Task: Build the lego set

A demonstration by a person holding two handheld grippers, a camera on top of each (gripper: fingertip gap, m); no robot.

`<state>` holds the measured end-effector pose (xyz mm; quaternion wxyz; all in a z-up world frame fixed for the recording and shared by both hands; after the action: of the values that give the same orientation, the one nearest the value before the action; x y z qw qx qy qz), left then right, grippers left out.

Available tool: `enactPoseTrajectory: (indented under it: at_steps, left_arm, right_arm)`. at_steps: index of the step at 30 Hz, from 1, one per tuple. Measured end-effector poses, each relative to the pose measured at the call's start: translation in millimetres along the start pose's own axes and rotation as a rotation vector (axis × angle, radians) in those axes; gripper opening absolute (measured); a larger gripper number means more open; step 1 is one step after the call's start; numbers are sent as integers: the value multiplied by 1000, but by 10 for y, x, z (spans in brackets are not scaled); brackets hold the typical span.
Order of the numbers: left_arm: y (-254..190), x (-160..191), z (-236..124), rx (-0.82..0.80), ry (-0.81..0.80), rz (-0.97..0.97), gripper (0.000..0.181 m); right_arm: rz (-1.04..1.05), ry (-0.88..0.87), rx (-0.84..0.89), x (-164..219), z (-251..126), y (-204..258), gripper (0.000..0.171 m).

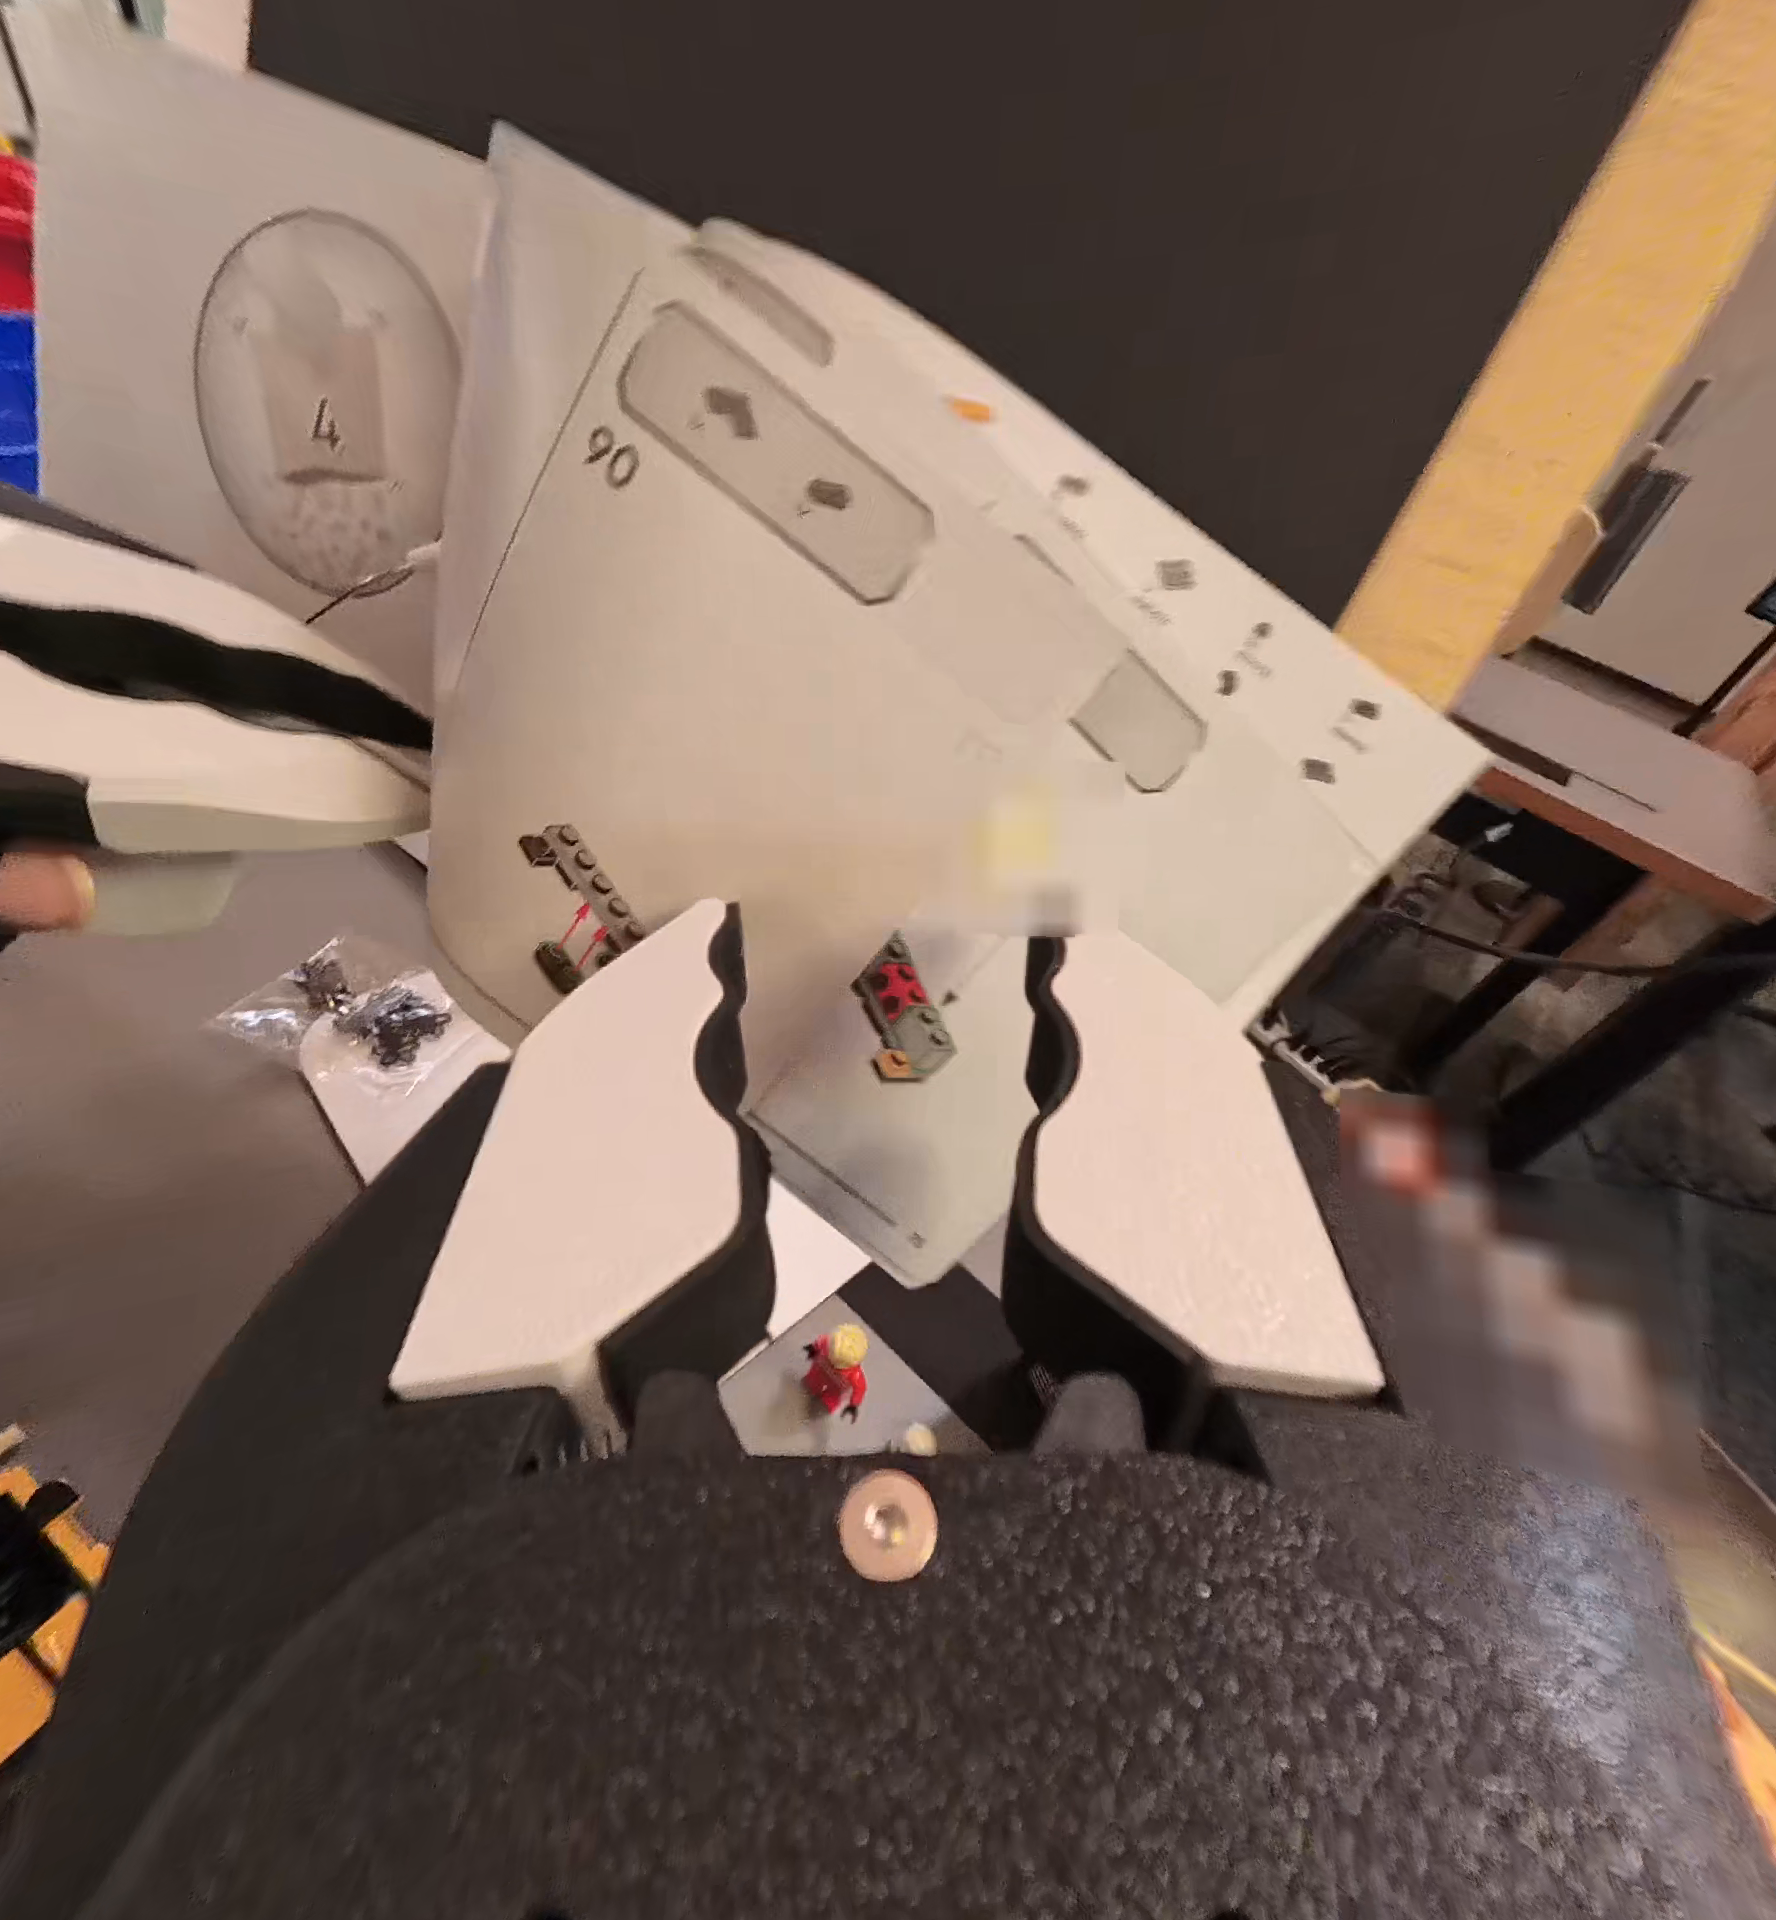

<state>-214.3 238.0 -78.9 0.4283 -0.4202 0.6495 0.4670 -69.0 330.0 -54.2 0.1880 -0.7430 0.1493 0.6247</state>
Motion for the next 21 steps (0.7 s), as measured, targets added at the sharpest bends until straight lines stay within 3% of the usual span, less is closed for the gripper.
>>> enactPoseTrajectory:
  at_steps: [7, 15, 18, 21]
  left_arm:
    - [95, 27, -115, -14, -9, -47, 22]
    - [89, -146, -225, 36, -87, -49, 45]
    - [91, -161, -222, 65, -100, -54, 39]
    - [98, -195, -299, 104, -136, -79, 39]
  right_arm:
    - [-80, 10, -98, -60, 188, 406, 49]
    - [-78, -14, -204, -150, 269, 704, 48]
    - [-99, -30, -219, -161, 255, 763, 36]
    - [-88, -58, -261, -186, 220, 785, 38]
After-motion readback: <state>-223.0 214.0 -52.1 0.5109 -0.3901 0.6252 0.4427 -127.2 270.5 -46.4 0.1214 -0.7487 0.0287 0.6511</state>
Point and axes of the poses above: each gripper's, where its closed fingertips meet, z out along the fingers, x out of its underside, y = z × x across the jaws, the point moved 6 cm from there along -z, back along the fingers, and after that the axes turned 9 degrees about z, right-handed, at the moved point
